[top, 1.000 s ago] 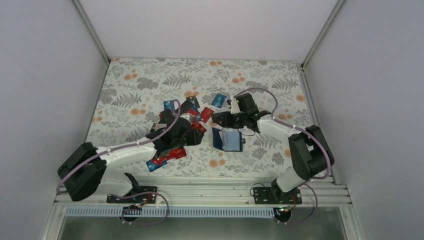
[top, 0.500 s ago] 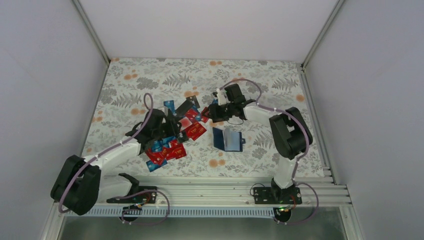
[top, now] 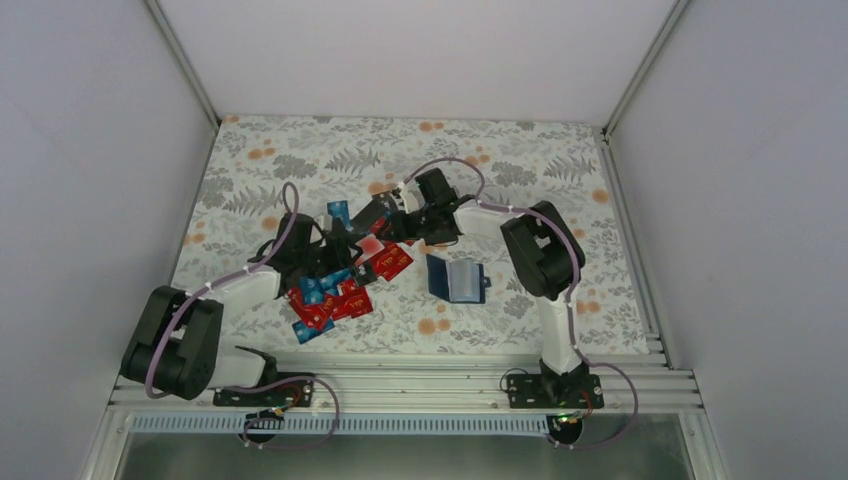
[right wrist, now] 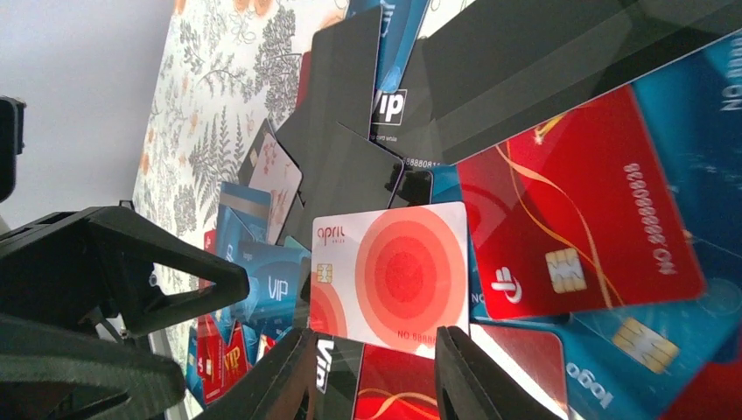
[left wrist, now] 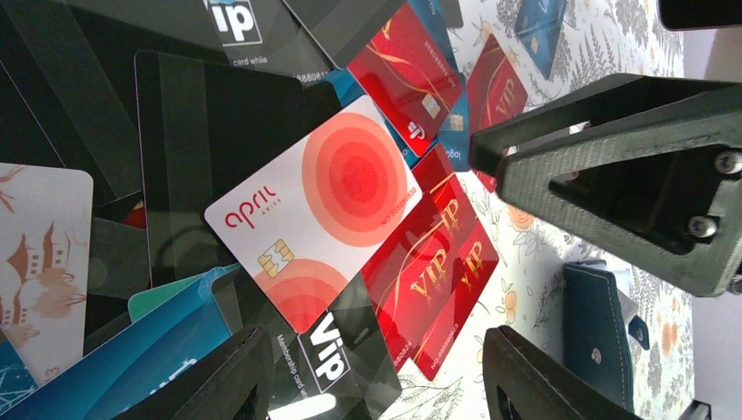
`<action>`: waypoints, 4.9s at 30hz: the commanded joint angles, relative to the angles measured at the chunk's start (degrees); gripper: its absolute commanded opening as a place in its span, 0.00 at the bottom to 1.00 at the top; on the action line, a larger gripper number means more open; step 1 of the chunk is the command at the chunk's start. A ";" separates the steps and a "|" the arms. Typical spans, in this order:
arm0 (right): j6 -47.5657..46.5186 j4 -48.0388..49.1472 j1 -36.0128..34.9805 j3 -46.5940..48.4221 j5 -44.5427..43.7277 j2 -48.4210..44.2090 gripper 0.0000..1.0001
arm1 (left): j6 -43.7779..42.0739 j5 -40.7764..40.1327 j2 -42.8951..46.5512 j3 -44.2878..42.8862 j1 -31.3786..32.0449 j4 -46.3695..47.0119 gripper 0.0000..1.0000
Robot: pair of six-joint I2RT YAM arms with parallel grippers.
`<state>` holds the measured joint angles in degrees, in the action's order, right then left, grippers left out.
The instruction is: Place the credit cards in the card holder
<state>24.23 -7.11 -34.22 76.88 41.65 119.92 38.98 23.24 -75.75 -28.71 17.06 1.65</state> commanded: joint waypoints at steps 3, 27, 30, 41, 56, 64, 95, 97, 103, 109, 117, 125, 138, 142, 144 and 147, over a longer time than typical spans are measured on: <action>-2.42 -1.06 -2.18 4.41 1.51 4.25 0.35 | -2.05 5.46 -3.44 -1.23 -1.47 1.38 0.61; -3.55 -3.68 -3.72 1.98 -5.20 10.17 0.29 | -4.15 2.67 -10.60 -2.87 -2.21 2.95 0.65; -3.38 -3.30 -3.85 1.03 -5.09 9.69 0.29 | -3.94 2.63 -11.58 -3.35 -2.30 3.67 0.65; -2.14 -0.86 -4.16 -2.40 -3.50 9.02 0.29 | -5.32 4.20 -11.98 -3.10 -2.22 2.34 0.68; -1.04 0.04 -5.32 -4.23 -2.99 9.71 0.29 | 8.06 13.55 -9.96 5.24 -5.58 21.76 0.68; -1.02 0.26 -5.35 -5.16 -2.80 9.63 0.29 | 7.79 12.67 -6.75 6.49 -7.51 21.19 0.68; -1.23 0.51 -5.37 -5.10 -2.19 10.33 0.29 | -0.68 8.11 -18.07 -3.82 -6.73 7.97 0.68; -1.17 0.48 -5.39 -5.06 -2.16 10.35 0.28 | -0.96 8.77 -18.35 -3.83 -6.60 7.77 0.68; -1.20 0.36 -5.35 -4.83 -2.17 10.34 0.28 | -2.34 8.79 -17.96 -4.03 -6.24 5.77 0.68; -1.03 0.42 -5.35 -4.73 -2.14 10.73 0.28 | -4.49 9.16 -17.51 -3.59 -5.81 3.12 0.68; -0.68 0.94 -5.34 -5.15 -2.10 11.13 0.28 | -5.34 10.97 -16.82 -4.31 -5.81 1.32 0.68; -0.55 1.78 -5.38 -6.83 -2.21 10.62 0.28 | -1.34 17.46 -14.36 -3.75 -6.03 5.68 0.68; -0.27 2.90 -5.42 -8.96 -1.90 8.82 0.28 | -0.15 20.84 -11.59 -2.90 -6.32 6.46 0.68; -0.32 3.35 -5.43 -9.96 -1.92 8.22 0.28 | 0.68 22.38 -12.89 -0.86 -6.34 9.21 0.68; -0.20 3.47 -5.44 -10.38 -1.88 8.16 0.28 | -0.69 20.53 -12.37 -0.67 -6.27 7.27 0.68; -0.27 3.67 -5.51 -11.21 -1.76 7.61 0.28 | -4.37 15.05 -9.21 -1.36 -6.17 0.79 0.68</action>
<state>23.94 6.92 -38.13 70.13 44.66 124.42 38.11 42.59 -87.85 -29.82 10.74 7.51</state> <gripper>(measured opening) 0.276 0.682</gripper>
